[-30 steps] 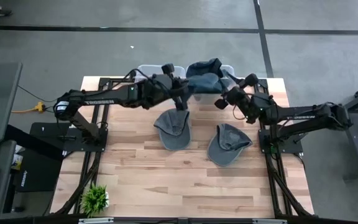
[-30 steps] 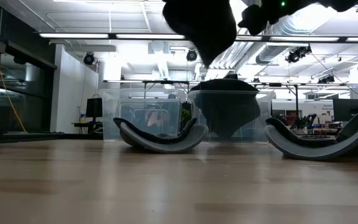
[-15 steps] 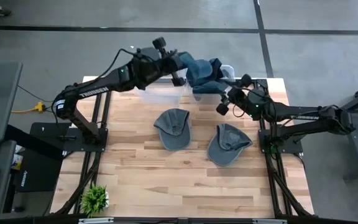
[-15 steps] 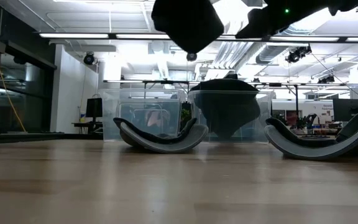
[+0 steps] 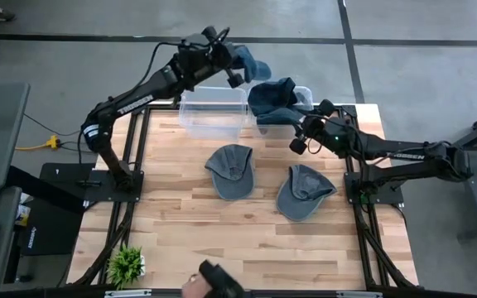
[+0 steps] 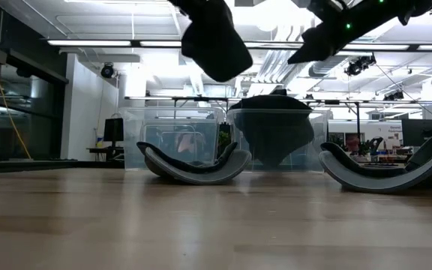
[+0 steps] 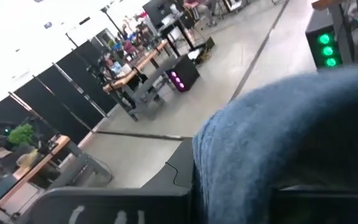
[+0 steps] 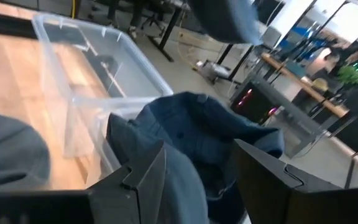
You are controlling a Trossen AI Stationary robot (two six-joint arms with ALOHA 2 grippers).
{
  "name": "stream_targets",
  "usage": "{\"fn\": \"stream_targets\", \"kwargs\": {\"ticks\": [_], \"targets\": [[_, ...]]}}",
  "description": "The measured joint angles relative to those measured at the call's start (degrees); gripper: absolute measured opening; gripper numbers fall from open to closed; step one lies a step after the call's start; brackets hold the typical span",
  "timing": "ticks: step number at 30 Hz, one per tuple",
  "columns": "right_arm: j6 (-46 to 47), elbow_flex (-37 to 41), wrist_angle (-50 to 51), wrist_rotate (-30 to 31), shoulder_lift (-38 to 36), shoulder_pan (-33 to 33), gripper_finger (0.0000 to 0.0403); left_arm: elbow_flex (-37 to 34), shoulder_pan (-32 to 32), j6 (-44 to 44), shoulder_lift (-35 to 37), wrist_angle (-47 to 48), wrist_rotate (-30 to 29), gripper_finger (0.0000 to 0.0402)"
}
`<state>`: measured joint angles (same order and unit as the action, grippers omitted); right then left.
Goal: Pick & Place hat
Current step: Put the blue cap into the right transparent bin
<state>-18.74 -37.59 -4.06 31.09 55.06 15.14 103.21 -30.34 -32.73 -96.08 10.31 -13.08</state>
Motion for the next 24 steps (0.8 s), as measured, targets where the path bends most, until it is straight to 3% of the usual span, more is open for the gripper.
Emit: {"fn": "stream_targets", "kwargs": {"ticks": [16, 24], "targets": [[2.3, 0.0, 3.7, -3.5, 0.0, 2.1, 0.0177, 0.1, -1.9, -0.4, -10.8, -14.7, 0.7, 0.0000], [3.4, 0.0, 6.0, -4.6, 0.0, 2.1, 0.0177, 0.0, -2.0, -0.2, -13.0, -17.4, 0.5, 0.0000]]}}
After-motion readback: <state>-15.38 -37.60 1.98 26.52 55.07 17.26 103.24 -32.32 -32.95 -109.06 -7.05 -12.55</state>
